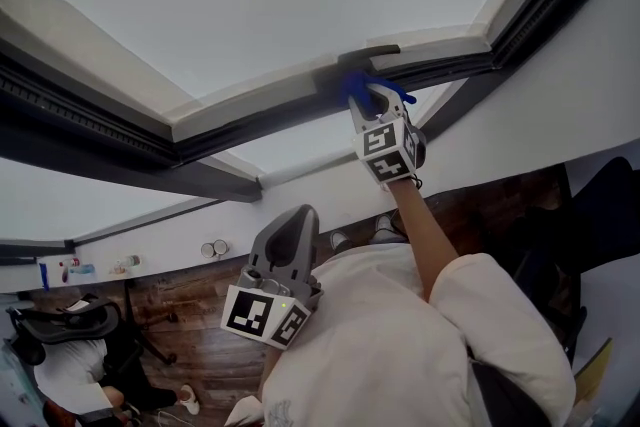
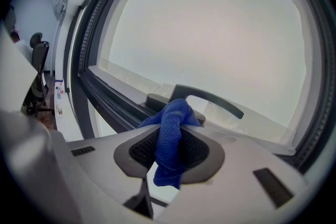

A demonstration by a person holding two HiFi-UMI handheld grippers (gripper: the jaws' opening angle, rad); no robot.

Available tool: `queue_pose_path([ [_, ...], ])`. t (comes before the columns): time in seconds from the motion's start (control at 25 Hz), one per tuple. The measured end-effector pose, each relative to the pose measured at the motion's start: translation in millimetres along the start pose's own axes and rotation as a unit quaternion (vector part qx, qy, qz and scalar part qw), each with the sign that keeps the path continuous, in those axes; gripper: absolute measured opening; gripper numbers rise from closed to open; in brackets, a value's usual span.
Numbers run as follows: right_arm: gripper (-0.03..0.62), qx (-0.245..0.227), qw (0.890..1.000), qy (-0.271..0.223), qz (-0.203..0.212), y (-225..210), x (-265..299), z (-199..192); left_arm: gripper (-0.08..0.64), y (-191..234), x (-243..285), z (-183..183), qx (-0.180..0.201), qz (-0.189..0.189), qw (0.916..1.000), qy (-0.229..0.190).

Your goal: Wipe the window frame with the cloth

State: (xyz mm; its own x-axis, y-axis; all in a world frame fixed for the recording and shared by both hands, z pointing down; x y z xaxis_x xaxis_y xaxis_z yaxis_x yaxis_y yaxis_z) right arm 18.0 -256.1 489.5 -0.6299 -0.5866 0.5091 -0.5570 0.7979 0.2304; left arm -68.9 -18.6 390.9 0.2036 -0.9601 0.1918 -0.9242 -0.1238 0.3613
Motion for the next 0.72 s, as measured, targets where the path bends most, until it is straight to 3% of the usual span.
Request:
queue_pose_path([
  [0.16, 0.089, 0.063, 0.993, -0.084, 0.044, -1.3, -22.5, 2.6, 0.009, 8.9, -8.0, 4.9, 0.013, 0.02, 0.9997, 0.001],
  [0.44, 0.091, 0.032, 0.976, -0.188, 0.103, 33.1, -117.8, 7.6, 0.009, 40.5, -23.8, 9.5, 0.036, 0.074, 0.9965, -0.012],
  [0.72, 0.091, 0.059, 0.975, -0.171, 0.127, 76.5, -192.9, -30.1, 0.009, 35.5, -47.9, 7.0, 0.03, 0.117, 0.9924, -0.024],
])
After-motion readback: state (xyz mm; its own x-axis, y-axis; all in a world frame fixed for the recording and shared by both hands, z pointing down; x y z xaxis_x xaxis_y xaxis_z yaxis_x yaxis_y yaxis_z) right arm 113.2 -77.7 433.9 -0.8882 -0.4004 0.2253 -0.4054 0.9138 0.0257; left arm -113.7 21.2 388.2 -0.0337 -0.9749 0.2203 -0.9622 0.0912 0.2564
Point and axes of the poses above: the fingertips, and each gripper's own axes: x forward along the fingers, y to its left, z out of its top, the point moved 4 cm from there along -x, backward along the fingers, and after that the axes turned 10 degrees about z, right-handed, at the moved point
